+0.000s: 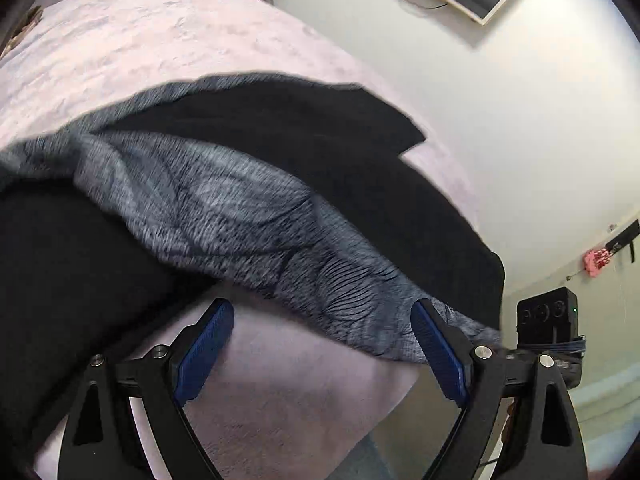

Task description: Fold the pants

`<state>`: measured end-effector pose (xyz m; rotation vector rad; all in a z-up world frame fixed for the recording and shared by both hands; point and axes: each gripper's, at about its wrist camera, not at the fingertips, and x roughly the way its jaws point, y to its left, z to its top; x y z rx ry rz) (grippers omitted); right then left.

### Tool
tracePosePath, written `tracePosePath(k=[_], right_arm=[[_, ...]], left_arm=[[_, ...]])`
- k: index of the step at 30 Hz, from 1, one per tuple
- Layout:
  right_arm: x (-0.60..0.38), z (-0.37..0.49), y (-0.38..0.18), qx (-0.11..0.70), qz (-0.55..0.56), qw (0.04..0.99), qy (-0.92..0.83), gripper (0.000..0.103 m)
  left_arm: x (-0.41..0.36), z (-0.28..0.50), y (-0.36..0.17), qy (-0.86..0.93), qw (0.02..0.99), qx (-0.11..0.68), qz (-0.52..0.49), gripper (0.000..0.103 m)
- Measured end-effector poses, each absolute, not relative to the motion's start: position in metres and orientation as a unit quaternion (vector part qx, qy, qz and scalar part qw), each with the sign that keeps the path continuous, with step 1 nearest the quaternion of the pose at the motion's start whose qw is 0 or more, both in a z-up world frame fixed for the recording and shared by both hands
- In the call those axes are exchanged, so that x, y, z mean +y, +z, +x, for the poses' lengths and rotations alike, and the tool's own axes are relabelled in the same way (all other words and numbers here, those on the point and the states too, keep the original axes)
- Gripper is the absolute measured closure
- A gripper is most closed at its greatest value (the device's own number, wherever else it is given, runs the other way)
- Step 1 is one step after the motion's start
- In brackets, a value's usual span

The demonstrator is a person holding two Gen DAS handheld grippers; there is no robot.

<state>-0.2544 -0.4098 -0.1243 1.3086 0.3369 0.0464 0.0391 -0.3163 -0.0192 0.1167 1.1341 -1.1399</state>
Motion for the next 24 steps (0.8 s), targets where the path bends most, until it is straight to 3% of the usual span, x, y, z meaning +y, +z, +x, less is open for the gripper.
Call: tracePosePath(k=[6, 13, 15, 16, 22, 24], right_arm=[[-0.463, -0.223, -0.022, 0.087, 0.536, 0.838, 0.046, 0.082], [-0.537, -0.124, 0.049, 0.134, 0.461, 0.875, -0.059, 0.076], [-0.570, -0.109, 0.044, 0.155, 0.464, 0.869, -0.073, 0.048], [-0.582, -0.095, 0.038, 0.171, 0.470, 0.861, -0.090, 0.024], [-0.582, -0.102, 0.025, 0.162, 0.446, 0.871, -0.127, 0.026], [-0.571, -0.116, 0.004, 0.189, 0.440, 0.862, -0.164, 0.037]], left_arm=[[-0.360, 0.069, 0.040, -0.514, 0.740, 0.431, 0.051, 0.013], [-0.385, 0.120, 0.091, -0.469, 0.804, 0.361, 0.058, 0.013], [-0.377, 0.131, 0.092, -0.454, 0.813, 0.360, 0.061, 0.013], [-0.374, 0.139, 0.089, -0.444, 0.816, 0.366, 0.065, 0.013], [-0.316, 0.146, 0.020, -0.374, 0.828, 0.405, 0.101, 0.013], [-0.293, 0.149, -0.004, -0.354, 0.825, 0.427, 0.106, 0.013]])
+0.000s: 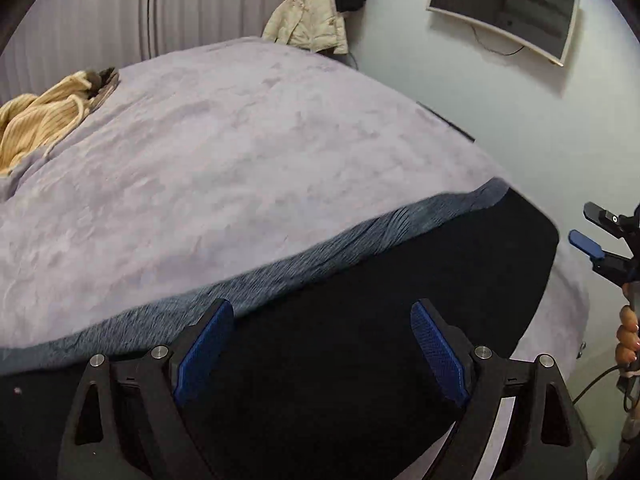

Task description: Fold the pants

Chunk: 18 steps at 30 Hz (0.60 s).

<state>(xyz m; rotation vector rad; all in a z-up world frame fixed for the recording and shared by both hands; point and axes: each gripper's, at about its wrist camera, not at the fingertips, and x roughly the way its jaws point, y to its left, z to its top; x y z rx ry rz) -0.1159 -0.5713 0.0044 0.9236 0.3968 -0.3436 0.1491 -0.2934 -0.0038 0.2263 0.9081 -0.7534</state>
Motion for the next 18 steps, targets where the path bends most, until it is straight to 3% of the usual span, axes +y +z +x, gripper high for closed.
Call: tracePosePath(k=[2, 6, 7, 8, 9, 14, 16, 18], right_arm=[[-0.574, -0.129, -0.019, 0.214, 0.454, 0.846, -0.181, 0.053], [-0.595, -0.134, -0.052, 0.195, 0.519, 0.818, -0.157, 0.066], [-0.600, -0.129, -0.056, 0.188, 0.523, 0.818, -0.150, 0.073], [-0.604, -0.121, -0.058, 0.192, 0.524, 0.816, -0.147, 0.091], [-0.606, -0.114, -0.059, 0.197, 0.527, 0.814, -0.147, 0.096], [-0.593, -0.105, -0.031, 0.207, 0.480, 0.835, -0.175, 0.096], [-0.593, -0.104, -0.051, 0.271, 0.477, 0.806, -0.221, 0.096], [-0.594, -0.119, -0.068, 0.254, 0.516, 0.790, -0.214, 0.096]], left_arm=[[-0.273, 0.152, -0.022, -0.333, 0.825, 0.443, 0.110, 0.013], [-0.253, 0.161, -0.036, -0.305, 0.823, 0.471, 0.084, 0.013], [-0.251, 0.160, -0.034, -0.301, 0.824, 0.473, 0.077, 0.013], [-0.251, 0.160, -0.031, -0.299, 0.826, 0.473, 0.069, 0.013], [-0.251, 0.158, -0.027, -0.299, 0.828, 0.470, 0.064, 0.013], [-0.265, 0.153, -0.015, -0.302, 0.843, 0.436, 0.085, 0.008], [-0.268, 0.155, -0.026, -0.281, 0.847, 0.438, 0.110, 0.008], [-0.262, 0.158, -0.036, -0.267, 0.839, 0.461, 0.113, 0.008]])
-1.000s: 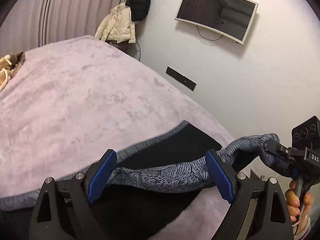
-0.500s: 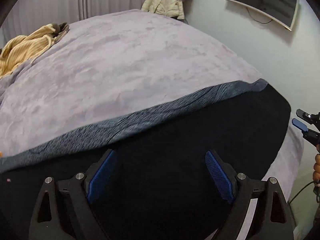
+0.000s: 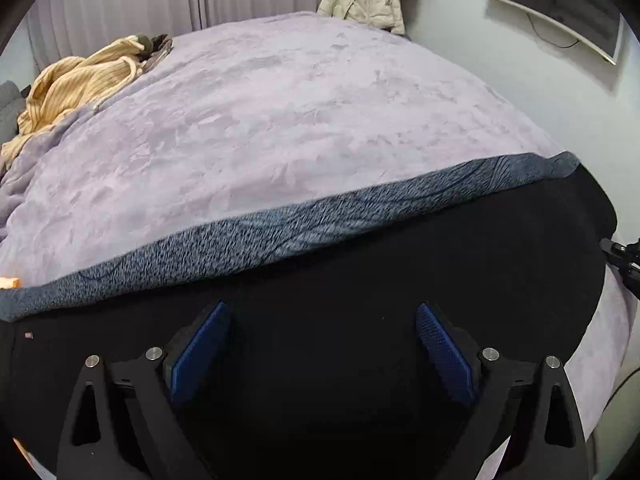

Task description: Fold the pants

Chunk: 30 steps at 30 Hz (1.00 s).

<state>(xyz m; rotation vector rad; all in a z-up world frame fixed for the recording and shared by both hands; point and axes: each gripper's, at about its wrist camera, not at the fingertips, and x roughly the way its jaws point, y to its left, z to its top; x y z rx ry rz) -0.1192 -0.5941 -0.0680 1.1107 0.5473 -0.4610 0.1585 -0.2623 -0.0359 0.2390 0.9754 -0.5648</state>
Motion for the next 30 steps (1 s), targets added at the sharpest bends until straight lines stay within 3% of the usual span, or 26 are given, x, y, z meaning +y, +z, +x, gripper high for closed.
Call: tracePosePath(k=[1, 3, 6, 9, 14, 18, 24, 27, 30], right_arm=[[-0.594, -0.128, -0.068, 0.239, 0.530, 0.784, -0.217, 0.084], [-0.585, -0.144, -0.053, 0.228, 0.500, 0.792, -0.266, 0.078], [-0.561, -0.135, -0.006, 0.205, 0.414, 0.850, -0.252, 0.078], [-0.527, -0.074, 0.018, 0.243, 0.356, 0.888, -0.161, 0.078], [-0.472, 0.045, -0.005, 0.330, 0.296, 0.894, -0.068, 0.078], [-0.454, 0.099, -0.039, 0.387, 0.228, 0.887, -0.110, 0.082], [-0.502, 0.071, -0.039, 0.344, 0.331, 0.858, -0.190, 0.087], [-0.504, 0.048, -0.028, 0.324, 0.384, 0.851, -0.154, 0.078], [-0.474, 0.021, -0.019, 0.303, 0.431, 0.849, -0.046, 0.077]], left_arm=[[-0.256, 0.159, -0.036, -0.271, 0.836, 0.465, 0.105, 0.008], [-0.242, 0.161, -0.030, -0.272, 0.840, 0.460, 0.091, 0.008], [-0.232, 0.173, -0.018, -0.278, 0.846, 0.449, 0.079, 0.008], [-0.238, 0.192, -0.024, -0.258, 0.847, 0.458, 0.082, 0.008], [-0.249, 0.219, -0.041, -0.230, 0.845, 0.475, 0.086, 0.008], [-0.248, 0.242, -0.045, -0.220, 0.845, 0.480, 0.081, 0.008], [-0.208, 0.273, -0.044, -0.179, 0.840, 0.512, 0.026, 0.008], [-0.169, 0.255, -0.023, -0.181, 0.855, 0.484, 0.046, 0.008], [-0.123, 0.237, -0.012, -0.158, 0.869, 0.463, 0.078, 0.008]])
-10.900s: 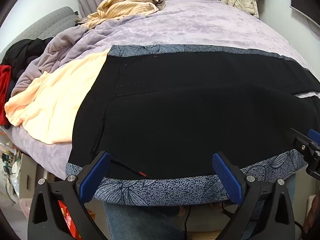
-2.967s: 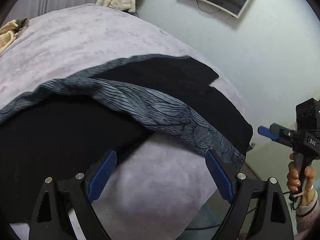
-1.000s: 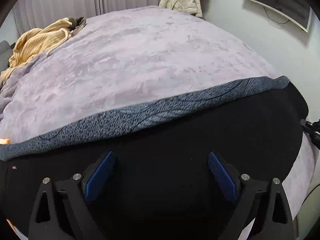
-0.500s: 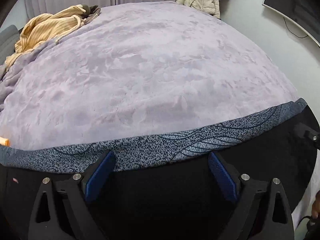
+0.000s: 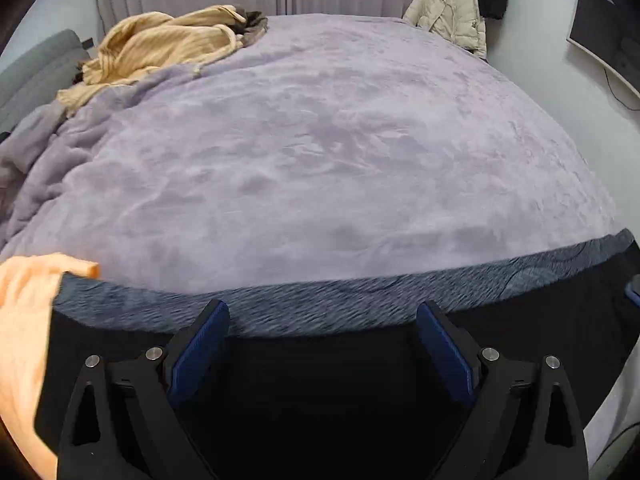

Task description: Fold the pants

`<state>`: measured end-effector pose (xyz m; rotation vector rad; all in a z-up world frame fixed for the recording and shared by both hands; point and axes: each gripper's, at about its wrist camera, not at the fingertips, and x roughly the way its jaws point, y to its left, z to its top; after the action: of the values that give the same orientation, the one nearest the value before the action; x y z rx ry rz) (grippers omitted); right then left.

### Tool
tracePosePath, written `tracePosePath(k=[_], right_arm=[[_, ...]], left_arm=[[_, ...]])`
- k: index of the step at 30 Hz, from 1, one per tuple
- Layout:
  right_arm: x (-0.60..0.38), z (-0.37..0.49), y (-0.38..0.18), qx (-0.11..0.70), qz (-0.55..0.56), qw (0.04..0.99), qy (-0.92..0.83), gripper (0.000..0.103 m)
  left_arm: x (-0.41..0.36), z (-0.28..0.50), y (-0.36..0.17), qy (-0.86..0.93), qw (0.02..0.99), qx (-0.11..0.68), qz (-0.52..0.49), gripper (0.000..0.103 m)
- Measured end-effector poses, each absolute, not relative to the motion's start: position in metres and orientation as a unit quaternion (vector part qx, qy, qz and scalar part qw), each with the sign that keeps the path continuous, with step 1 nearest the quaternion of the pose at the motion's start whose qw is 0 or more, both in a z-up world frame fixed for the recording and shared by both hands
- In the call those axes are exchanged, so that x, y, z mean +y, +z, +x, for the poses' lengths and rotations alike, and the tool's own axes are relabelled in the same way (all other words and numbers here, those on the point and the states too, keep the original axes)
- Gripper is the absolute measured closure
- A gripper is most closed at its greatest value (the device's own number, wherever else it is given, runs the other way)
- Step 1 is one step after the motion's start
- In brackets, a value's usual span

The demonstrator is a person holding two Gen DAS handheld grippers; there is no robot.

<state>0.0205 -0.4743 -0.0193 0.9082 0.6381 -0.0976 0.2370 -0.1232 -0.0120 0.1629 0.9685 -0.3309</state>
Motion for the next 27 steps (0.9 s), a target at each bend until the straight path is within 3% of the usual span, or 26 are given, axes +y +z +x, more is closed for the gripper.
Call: tracePosePath(k=[7, 8, 10, 22, 24, 27], right_arm=[[-0.345, 0.014, -0.054, 0.349, 0.480, 0.794, 0.128, 0.072], [-0.335, 0.019, -0.062, 0.355, 0.490, 0.785, 0.134, 0.072], [-0.320, 0.030, -0.075, 0.369, 0.502, 0.772, 0.128, 0.070], [-0.306, 0.056, -0.090, 0.379, 0.534, 0.750, 0.091, 0.069], [-0.304, 0.059, -0.080, 0.383, 0.517, 0.762, 0.071, 0.090], [-0.290, 0.055, -0.051, 0.387, 0.441, 0.808, 0.057, 0.091]], left_arm=[[-0.003, 0.216, -0.043, -0.054, 0.871, 0.472, 0.128, 0.007], [0.012, 0.218, -0.054, -0.059, 0.865, 0.485, 0.114, 0.001], [0.038, 0.221, -0.068, -0.088, 0.863, 0.496, 0.037, 0.000], [0.031, 0.219, -0.070, -0.115, 0.878, 0.460, 0.071, 0.000], [0.032, 0.220, -0.070, -0.117, 0.876, 0.462, 0.070, 0.000], [0.036, 0.212, -0.069, -0.120, 0.878, 0.457, 0.075, 0.000]])
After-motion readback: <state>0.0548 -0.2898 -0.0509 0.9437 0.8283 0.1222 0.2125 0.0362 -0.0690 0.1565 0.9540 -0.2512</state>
